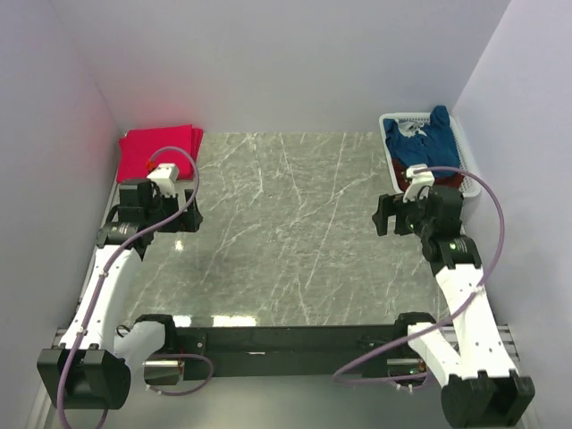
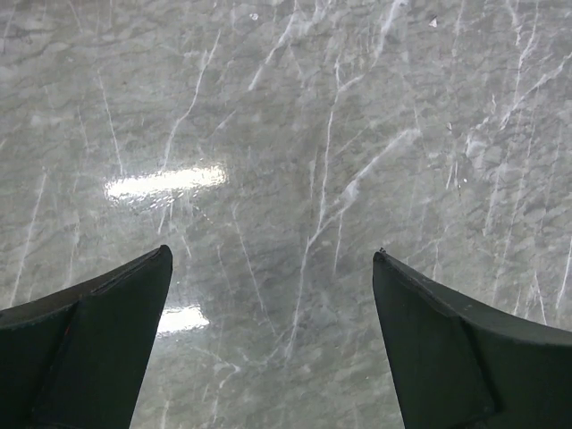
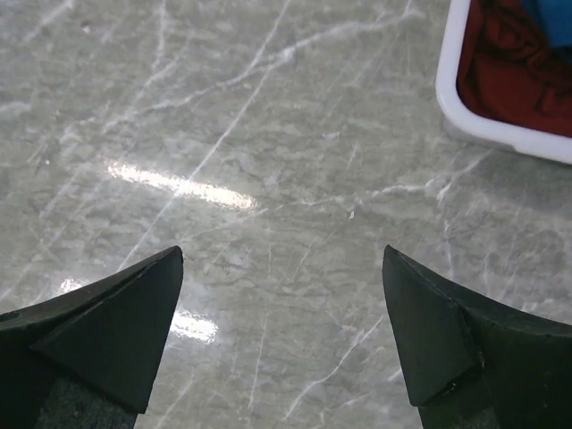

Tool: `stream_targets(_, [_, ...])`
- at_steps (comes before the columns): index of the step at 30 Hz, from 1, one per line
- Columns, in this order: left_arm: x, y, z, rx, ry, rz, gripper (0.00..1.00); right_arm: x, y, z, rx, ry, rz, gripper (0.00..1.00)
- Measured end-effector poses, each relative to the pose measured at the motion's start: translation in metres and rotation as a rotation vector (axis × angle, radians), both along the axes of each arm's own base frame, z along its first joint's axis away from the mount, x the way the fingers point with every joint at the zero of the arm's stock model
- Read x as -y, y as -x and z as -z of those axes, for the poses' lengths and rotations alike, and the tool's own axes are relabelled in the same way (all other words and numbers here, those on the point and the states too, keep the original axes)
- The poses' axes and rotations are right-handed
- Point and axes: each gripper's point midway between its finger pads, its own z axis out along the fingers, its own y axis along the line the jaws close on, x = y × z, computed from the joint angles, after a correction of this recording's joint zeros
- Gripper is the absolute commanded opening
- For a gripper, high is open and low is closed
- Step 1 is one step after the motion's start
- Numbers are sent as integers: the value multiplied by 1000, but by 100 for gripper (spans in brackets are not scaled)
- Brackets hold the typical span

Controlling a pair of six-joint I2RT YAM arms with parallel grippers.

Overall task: Fold and stack the t-shirts
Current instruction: Grab the tshirt from the pile

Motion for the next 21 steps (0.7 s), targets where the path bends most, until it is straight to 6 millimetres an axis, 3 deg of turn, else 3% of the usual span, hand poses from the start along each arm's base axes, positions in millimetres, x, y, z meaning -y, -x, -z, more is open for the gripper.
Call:
stream_targets(4, [1,0,-4,15,-7,20,99,2,-23,11,-87,7,6,98])
stream_targets(8, [2,-5,-16,35,-5,28,99,4,-62,-2,-111,15,19,98])
stream_targets(11, [4,-16,-25,42,-1,33,99,13,-111,-26,-87,12,47,98])
stream_targets(15, [6,-28,-19,5,8,44,99,37,-181,-55,-42,7,107,98])
stream_targets(21, [10,-32,-5,-48,23,57,99,79,-285,-65,13,10,193,98])
